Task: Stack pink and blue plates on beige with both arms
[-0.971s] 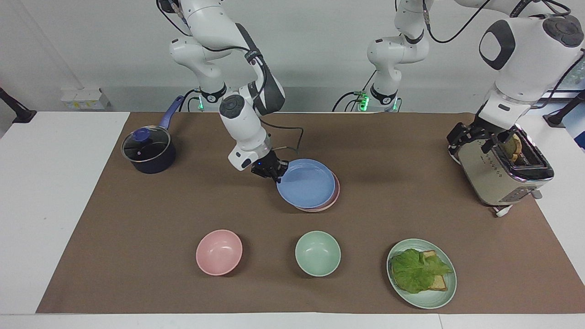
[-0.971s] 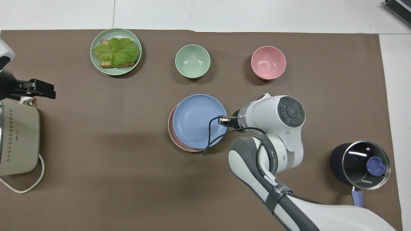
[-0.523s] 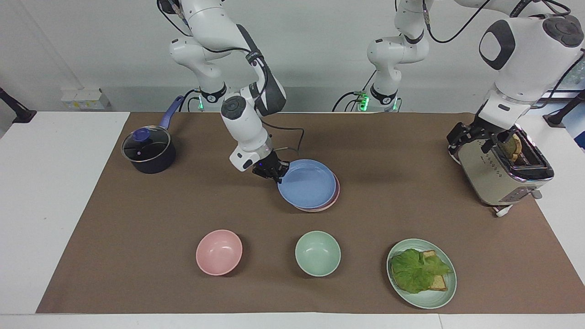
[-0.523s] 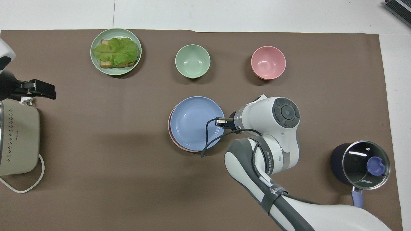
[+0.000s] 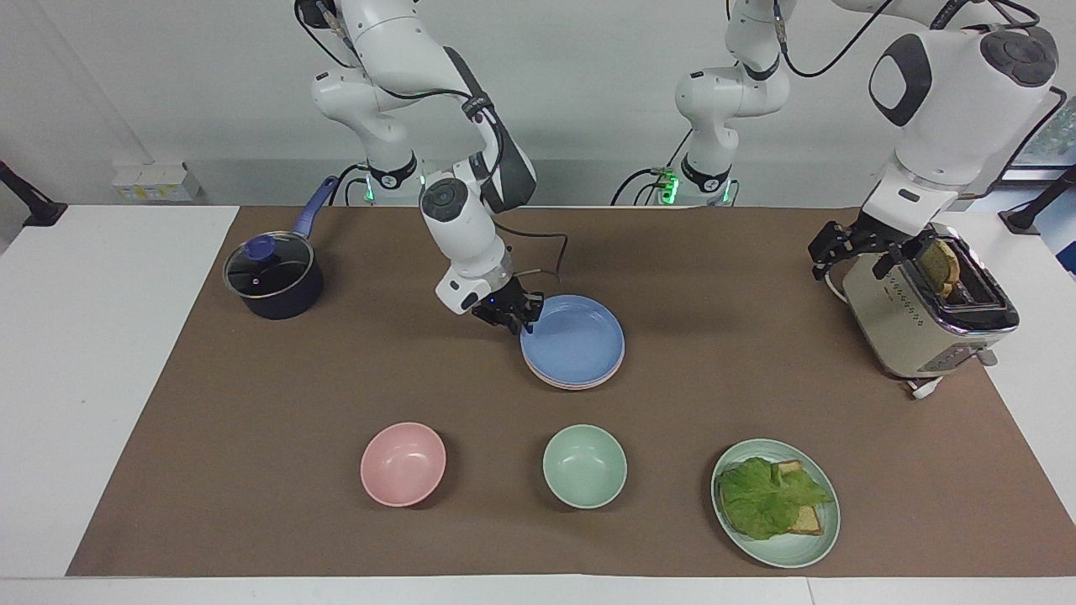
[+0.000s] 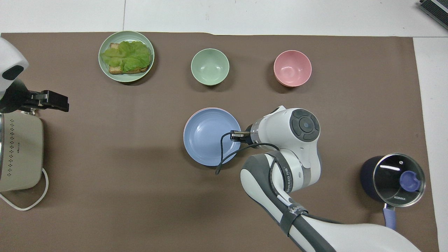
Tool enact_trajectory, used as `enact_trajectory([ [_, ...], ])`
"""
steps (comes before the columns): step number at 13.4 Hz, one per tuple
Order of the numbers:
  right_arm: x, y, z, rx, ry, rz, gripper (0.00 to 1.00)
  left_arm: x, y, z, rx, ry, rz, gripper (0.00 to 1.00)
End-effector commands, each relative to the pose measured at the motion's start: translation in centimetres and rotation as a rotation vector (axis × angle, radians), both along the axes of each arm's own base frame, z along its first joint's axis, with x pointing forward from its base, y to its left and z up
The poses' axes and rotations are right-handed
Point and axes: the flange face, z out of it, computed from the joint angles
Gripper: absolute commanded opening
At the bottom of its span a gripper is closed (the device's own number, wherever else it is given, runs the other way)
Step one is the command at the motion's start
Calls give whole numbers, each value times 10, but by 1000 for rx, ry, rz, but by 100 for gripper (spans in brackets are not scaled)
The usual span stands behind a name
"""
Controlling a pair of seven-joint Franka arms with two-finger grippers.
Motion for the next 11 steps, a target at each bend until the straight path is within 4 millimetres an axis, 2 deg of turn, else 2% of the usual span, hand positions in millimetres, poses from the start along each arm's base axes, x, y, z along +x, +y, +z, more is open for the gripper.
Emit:
enact_trajectory([
  [1,4,1,2,-20,-25,-9,65,-11,-4,2,2,6,-1,100],
  [2,6,-3,5,-19,-30,-14,78,-10,-4,2,2,6,0,100],
  [3,8,-9,10,-20,-38,-17,100,-10,-2,2,2,6,3,100],
  [4,8,-13,21,-22,-53,-19,100,-7,1,2,1,2,8,100],
  [5,11,-28,31,-28,-66,-28,100,-7,3,2,1,2,11,100],
  [11,14,-141,105,-158,-95,-38,100,-6,5,2,1,2,16,100],
])
